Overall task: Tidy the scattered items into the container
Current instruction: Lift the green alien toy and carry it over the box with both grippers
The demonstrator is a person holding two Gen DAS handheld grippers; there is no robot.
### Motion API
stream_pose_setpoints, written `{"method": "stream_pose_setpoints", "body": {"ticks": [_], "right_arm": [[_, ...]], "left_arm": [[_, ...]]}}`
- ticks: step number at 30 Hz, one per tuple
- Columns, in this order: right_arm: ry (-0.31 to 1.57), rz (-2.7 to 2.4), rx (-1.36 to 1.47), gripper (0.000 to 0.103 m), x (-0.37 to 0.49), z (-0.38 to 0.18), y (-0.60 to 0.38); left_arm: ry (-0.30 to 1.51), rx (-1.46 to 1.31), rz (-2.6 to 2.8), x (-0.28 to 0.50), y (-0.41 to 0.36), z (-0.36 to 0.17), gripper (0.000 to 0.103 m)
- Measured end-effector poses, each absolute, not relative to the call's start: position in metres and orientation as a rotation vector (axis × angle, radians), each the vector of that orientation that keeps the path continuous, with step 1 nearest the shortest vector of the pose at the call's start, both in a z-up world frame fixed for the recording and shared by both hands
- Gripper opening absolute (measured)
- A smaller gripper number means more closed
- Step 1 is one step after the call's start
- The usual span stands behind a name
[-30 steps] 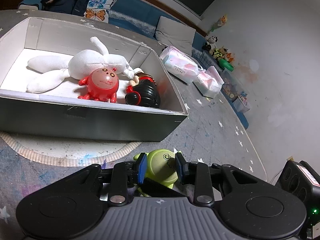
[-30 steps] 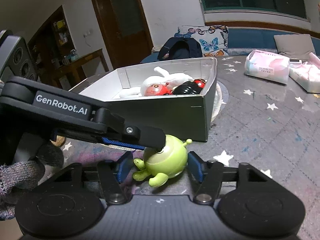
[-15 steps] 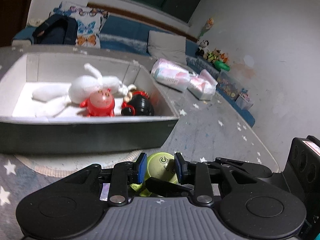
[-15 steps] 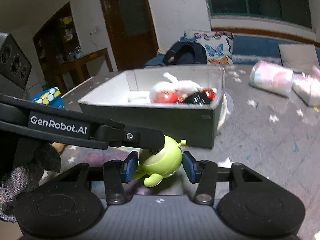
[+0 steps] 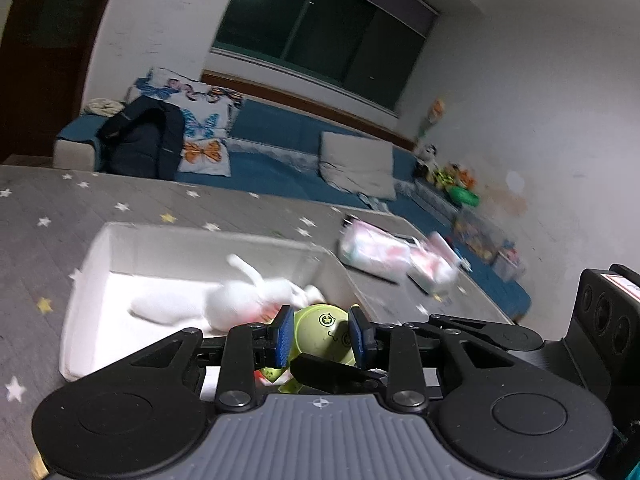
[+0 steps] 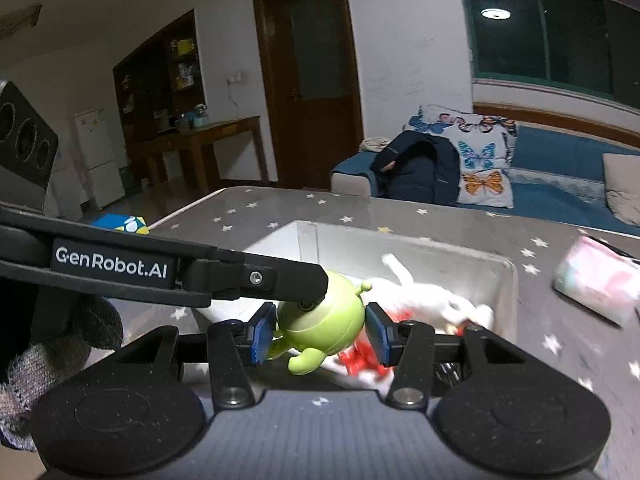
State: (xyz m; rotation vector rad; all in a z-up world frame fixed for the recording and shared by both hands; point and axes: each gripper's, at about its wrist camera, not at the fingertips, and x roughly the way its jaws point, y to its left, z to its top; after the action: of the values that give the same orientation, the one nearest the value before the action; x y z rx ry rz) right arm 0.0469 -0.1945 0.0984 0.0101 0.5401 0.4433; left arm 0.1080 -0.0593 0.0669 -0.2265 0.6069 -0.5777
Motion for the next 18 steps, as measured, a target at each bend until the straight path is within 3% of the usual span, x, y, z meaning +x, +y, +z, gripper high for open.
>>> {"method": "stream_pose_setpoints", "body": {"ticks": [18], "right_arm": [[0.708, 0.5, -0.001, 0.049, 0.125, 0.068, -0.166]], "left_arm": [[0.716, -0.273, -0.486, 0.178, -0.034, 0.029, 0.031]]}}
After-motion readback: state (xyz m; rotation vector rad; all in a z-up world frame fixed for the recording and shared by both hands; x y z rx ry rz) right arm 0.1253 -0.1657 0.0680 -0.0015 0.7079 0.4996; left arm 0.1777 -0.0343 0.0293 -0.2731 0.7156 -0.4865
